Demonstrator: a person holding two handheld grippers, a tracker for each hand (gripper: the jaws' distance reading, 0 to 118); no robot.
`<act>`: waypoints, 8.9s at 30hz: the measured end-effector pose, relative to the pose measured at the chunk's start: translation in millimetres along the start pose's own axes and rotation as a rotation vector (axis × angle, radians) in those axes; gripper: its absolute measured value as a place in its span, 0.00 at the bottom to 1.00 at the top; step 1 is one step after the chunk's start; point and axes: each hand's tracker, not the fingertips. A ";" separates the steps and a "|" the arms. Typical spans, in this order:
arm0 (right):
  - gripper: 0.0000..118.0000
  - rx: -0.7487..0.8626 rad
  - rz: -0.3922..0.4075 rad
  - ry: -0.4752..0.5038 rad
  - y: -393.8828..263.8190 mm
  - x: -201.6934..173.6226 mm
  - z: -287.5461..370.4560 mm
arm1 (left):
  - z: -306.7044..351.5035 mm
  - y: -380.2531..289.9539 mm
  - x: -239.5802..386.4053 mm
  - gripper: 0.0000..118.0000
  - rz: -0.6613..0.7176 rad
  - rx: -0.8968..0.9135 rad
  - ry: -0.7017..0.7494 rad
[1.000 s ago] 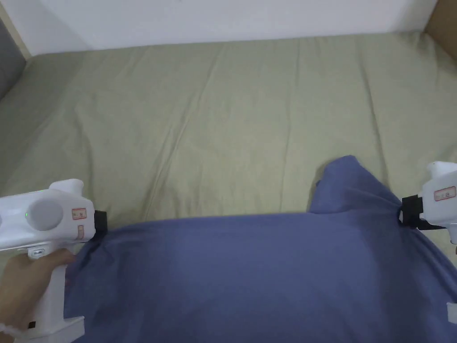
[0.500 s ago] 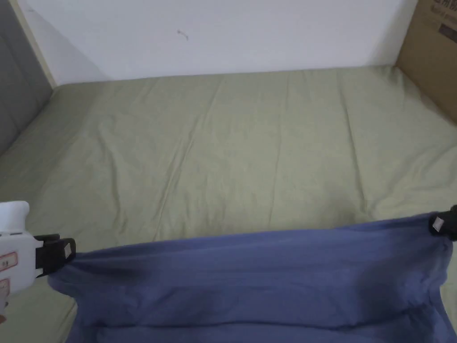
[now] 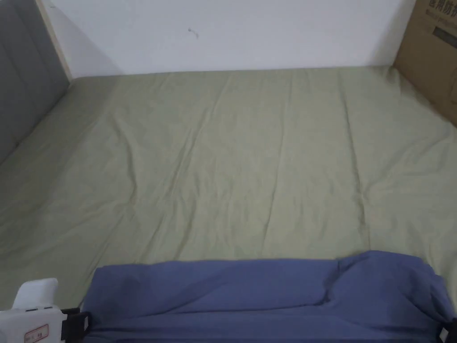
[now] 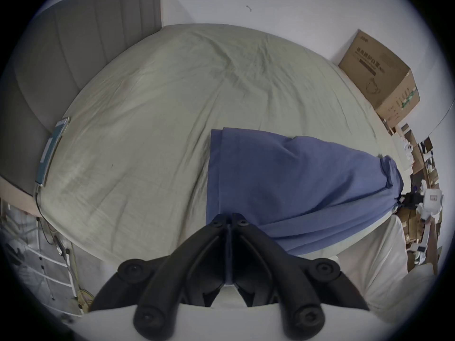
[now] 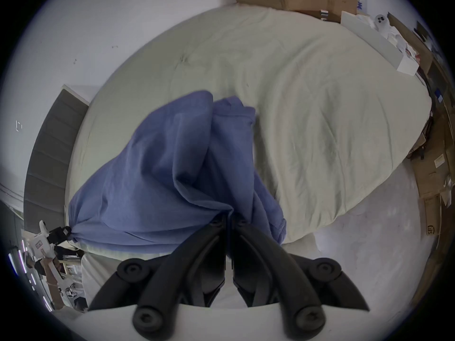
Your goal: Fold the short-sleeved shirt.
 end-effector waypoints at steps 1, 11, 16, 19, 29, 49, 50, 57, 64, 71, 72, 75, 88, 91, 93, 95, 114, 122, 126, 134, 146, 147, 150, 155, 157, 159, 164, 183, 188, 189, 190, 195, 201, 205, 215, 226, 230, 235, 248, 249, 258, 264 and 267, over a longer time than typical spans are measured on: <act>0.10 0.011 0.003 -0.009 2.7 -1.5 3.3 | 2.0 0.9 -2.0 0.17 0.035 0.000 -0.001; 0.22 0.284 0.186 0.014 -4.5 -80.2 58.9 | 55.4 -9.6 -36.0 0.67 0.282 0.158 -0.142; 0.01 0.317 0.263 0.067 -22.7 -140.4 38.9 | 55.5 -33.7 -57.6 0.00 0.404 0.180 -0.219; 0.01 0.255 0.351 0.130 -33.5 -174.0 22.2 | 51.7 -43.3 -64.7 0.00 0.420 0.178 -0.195; 0.01 0.219 0.569 0.160 -75.0 -254.9 4.7 | -7.4 -57.4 -86.5 0.93 0.687 0.109 -0.484; 0.01 0.146 0.474 0.167 -67.0 -225.7 -0.3 | -34.3 -10.3 -38.4 0.07 0.557 0.047 -0.441; 0.01 0.157 0.447 0.165 -65.3 -219.2 0.5 | -25.7 -0.5 -23.9 0.07 0.500 0.056 -0.402; 0.01 0.163 0.357 0.142 -53.3 -175.1 0.2 | 21.5 60.3 134.4 0.07 -0.103 0.121 -0.323; 0.01 0.165 0.268 0.109 -49.5 -130.1 3.4 | -22.1 31.7 288.7 0.07 -0.658 0.071 -0.353; 0.01 0.141 0.160 0.071 -44.8 -87.4 3.4 | -81.4 -20.4 317.6 0.46 -0.804 -0.087 -0.333; 0.01 0.140 0.154 0.066 -44.6 -83.7 2.9 | -80.1 -17.9 310.5 0.51 -0.753 -0.105 -0.365; 0.01 0.128 0.136 0.064 -43.8 -78.4 -0.8 | -64.4 -4.6 288.0 0.64 -0.608 -0.088 -0.449; 0.01 0.093 0.153 0.101 -55.1 -92.5 -10.5 | -44.2 29.2 200.3 0.50 0.010 -0.018 -0.618; 0.01 0.093 0.138 0.095 -54.3 -89.1 -9.8 | -43.5 27.6 199.9 0.43 0.020 -0.002 -0.620; 0.01 0.095 0.126 0.092 -52.3 -85.3 -7.9 | -48.2 24.8 211.3 0.06 -0.061 -0.004 -0.541; 0.01 0.109 0.118 0.091 -51.9 -82.9 -4.8 | -57.4 16.8 225.3 0.00 -0.123 -0.039 -0.530; 0.01 0.114 0.106 0.067 -54.2 -76.0 4.4 | -81.5 -12.3 300.1 0.00 -0.189 -0.241 -0.752; 0.01 0.093 0.145 0.065 -56.0 -89.4 1.0 | -49.8 13.6 151.6 0.97 0.089 -0.057 -0.643; 0.01 0.075 0.167 0.066 -57.5 -102.0 -4.0 | -61.7 15.8 89.2 0.98 0.233 -0.037 -0.585; 0.01 0.057 0.214 0.063 -59.6 -121.1 -5.6 | -109.8 12.8 72.8 0.98 0.368 -0.089 -0.793; 0.01 0.003 0.206 0.063 -59.7 -129.6 -12.7 | -171.9 17.5 129.7 0.08 0.323 -0.338 -0.807; 0.01 0.000 0.205 0.062 -58.8 -129.4 -12.8 | -169.2 17.9 124.1 0.08 0.358 -0.297 -0.890; 0.01 -0.003 0.194 0.063 -56.5 -128.2 -12.1 | -159.0 30.3 108.4 0.08 0.369 -0.280 -0.885; 0.01 0.002 0.184 0.070 -53.7 -129.2 -9.7 | -125.2 45.9 59.3 0.08 0.291 -0.271 -0.787; 0.01 0.007 0.185 0.086 -52.9 -129.4 -9.5 | -109.4 50.4 27.4 0.08 0.302 -0.234 -0.732; 0.01 0.005 0.181 0.094 -52.0 -129.3 -12.0 | -88.5 53.4 -1.0 0.08 0.317 -0.218 -0.662; 0.01 0.002 0.177 0.121 -51.3 -127.8 -17.9 | -35.2 62.8 -55.4 0.08 0.350 -0.157 -0.446; 0.01 0.021 0.068 0.198 -49.8 -68.7 -18.0 | -11.6 127.3 225.3 0.08 0.121 -0.258 -0.511; 0.01 0.043 0.026 0.166 -46.8 -37.4 -9.5 | -71.5 111.6 300.8 0.47 -0.067 -0.378 -0.434; 0.01 0.046 0.011 0.162 -46.6 -31.0 -7.1 | -78.1 105.4 309.1 0.86 -0.098 -0.391 -0.439; 0.01 0.051 -0.014 0.164 -46.7 -25.2 -4.6 | -79.9 99.9 313.9 0.98 -0.087 -0.395 -0.424; 0.01 0.065 -0.061 0.160 -46.3 -7.2 4.0 | -68.0 106.5 304.1 0.93 -0.087 -0.368 -0.437; 0.01 0.064 -0.025 0.149 -45.6 -15.0 0.1 | -43.5 110.9 275.7 0.51 -0.122 -0.205 -0.325; 0.01 0.056 0.016 0.143 -46.9 -25.3 -2.7 | -58.5 95.2 284.2 0.05 -0.168 -0.220 -0.301; 0.01 0.056 0.015 0.132 -53.1 -29.1 8.8 | -127.9 36.0 370.1 0.03 -0.257 -0.387 -0.379; 0.01 0.051 0.114 0.120 -46.3 -63.7 13.2 | -54.4 47.7 323.1 0.04 -0.171 -0.219 -0.674; 0.01 0.040 0.213 0.156 -34.6 -96.7 4.3 | -33.2 48.3 224.9 0.04 0.071 -0.195 -0.751; 0.01 0.043 0.310 0.191 -17.0 -144.5 -14.6 | -15.0 35.5 114.9 0.04 0.201 -0.092 -0.617; 0.01 -0.015 0.522 0.131 -1.5 -227.1 -86.0 | -112.5 32.1 73.0 0.96 0.466 -0.195 -0.801; 0.01 -0.031 0.518 0.122 -1.8 -227.5 -89.5 | -120.7 34.7 78.3 0.97 0.508 -0.219 -0.786; 0.01 -0.043 0.473 0.137 1.8 -222.1 -87.0 | -157.8 47.0 123.7 0.95 0.444 -0.320 -0.959; 0.01 -0.044 0.469 0.131 1.0 -223.9 -84.1 | -171.1 30.5 115.8 0.24 0.440 -0.361 -0.838; 0.01 -0.047 0.462 0.134 1.0 -228.6 -77.9 | -165.1 34.1 103.8 0.23 0.485 -0.350 -0.919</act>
